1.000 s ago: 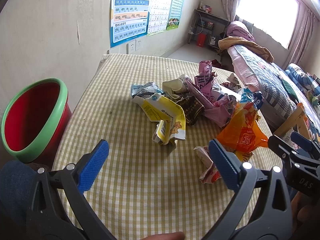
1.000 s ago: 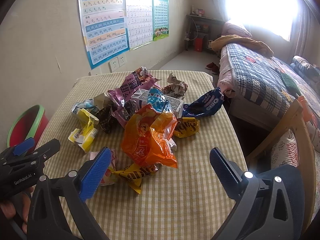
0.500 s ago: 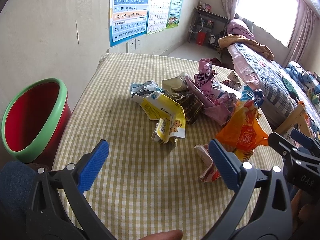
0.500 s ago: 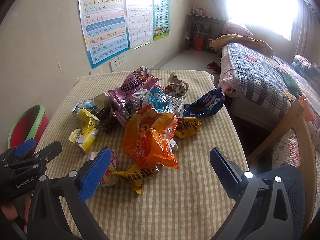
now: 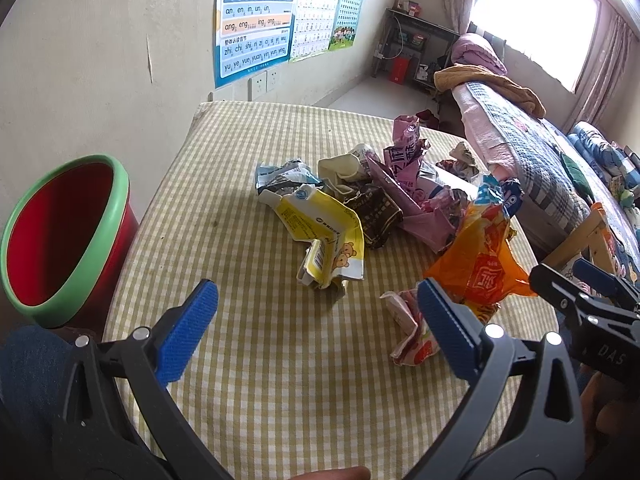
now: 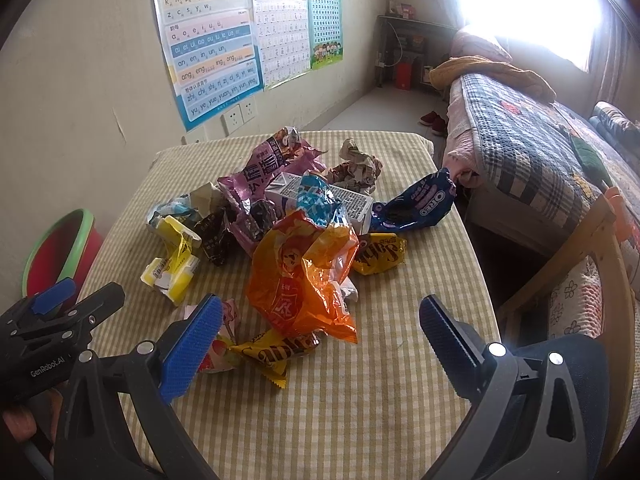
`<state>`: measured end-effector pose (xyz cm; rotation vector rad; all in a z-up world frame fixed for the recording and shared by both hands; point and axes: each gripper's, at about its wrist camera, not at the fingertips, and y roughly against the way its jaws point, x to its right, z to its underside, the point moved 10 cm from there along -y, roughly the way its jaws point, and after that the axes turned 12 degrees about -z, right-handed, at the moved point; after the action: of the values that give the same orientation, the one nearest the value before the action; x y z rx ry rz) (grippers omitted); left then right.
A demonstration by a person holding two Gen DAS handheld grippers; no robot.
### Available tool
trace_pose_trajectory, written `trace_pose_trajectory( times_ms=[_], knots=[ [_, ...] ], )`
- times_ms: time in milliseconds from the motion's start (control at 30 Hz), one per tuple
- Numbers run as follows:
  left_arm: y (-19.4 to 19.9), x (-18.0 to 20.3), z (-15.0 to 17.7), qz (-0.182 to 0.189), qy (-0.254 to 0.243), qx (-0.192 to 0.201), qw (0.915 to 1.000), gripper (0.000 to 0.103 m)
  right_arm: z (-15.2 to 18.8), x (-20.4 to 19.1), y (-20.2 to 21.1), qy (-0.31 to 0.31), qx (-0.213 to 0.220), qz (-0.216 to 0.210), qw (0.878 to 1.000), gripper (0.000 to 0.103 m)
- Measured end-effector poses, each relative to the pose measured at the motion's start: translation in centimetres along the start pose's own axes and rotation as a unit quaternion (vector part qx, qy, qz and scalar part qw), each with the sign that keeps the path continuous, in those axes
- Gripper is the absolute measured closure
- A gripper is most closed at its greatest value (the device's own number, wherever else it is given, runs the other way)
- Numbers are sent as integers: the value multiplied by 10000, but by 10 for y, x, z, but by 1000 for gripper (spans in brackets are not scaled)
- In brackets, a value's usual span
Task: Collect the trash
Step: 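Grasp the yellow milk carton with the left tool while the right tool grasps the orange chip bag, then carry both items to the red bucket and open both tools to drop them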
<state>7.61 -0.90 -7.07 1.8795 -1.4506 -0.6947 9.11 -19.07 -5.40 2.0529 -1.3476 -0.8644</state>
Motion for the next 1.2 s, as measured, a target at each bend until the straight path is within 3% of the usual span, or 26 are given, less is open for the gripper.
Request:
trace_pose_trajectory(
  times_ms=[433, 733, 900, 1067, 1200],
  knots=[
    [-29, 11, -19, 116, -11, -396, 9991, 5, -23, 11, -26, -273, -247, -218, 9991, 11],
    [-68, 20, -13, -54, -206, -849, 9962, 9, -15, 22, -56, -487, -618, -282, 9965, 17],
    [-87, 20, -7, -83, -187, -1056, 9942, 20, -10, 28, -65, -654, -723, -368, 9946, 29],
    [-93, 21, 4, 3, -242, -1188, 9926, 52, 0, 27, -72, -725, -920, -507, 9918, 49],
    [-89, 21, 5, 64, -251, -1114, 9934, 64, 1, 23, -69, -614, -895, -538, 9926, 61]
  ],
)
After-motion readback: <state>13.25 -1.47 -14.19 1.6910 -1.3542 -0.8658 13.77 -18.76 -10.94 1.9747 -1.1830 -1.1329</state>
